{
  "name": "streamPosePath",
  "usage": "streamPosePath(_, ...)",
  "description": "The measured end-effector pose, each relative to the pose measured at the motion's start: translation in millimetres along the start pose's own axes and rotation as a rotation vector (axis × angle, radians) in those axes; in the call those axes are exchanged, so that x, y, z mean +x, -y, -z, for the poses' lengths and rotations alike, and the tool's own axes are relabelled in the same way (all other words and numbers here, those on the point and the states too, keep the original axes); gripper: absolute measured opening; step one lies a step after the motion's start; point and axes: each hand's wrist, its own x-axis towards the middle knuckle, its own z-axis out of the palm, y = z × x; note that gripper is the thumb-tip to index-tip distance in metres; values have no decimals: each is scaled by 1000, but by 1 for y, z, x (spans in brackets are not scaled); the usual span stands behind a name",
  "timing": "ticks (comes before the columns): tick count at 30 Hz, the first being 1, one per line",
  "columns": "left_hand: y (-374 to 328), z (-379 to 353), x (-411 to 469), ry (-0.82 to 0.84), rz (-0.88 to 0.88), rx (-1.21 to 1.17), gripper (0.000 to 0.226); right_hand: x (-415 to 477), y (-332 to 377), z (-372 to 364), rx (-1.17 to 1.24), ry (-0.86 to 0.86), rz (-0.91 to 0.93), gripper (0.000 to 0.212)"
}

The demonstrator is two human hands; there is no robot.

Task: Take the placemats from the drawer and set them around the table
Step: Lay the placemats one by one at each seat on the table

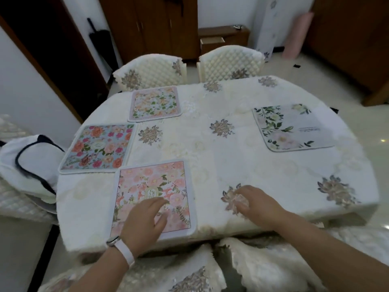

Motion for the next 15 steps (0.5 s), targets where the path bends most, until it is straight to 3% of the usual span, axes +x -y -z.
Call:
streamPosePath(9,-155,-31,51,89,-38,65,53,-24,-109,105,-127,-110,103,51)
streamPosePath(15,-221,-38,79,58,-119,144,51,-45,-145,134,-241,-127,158,54)
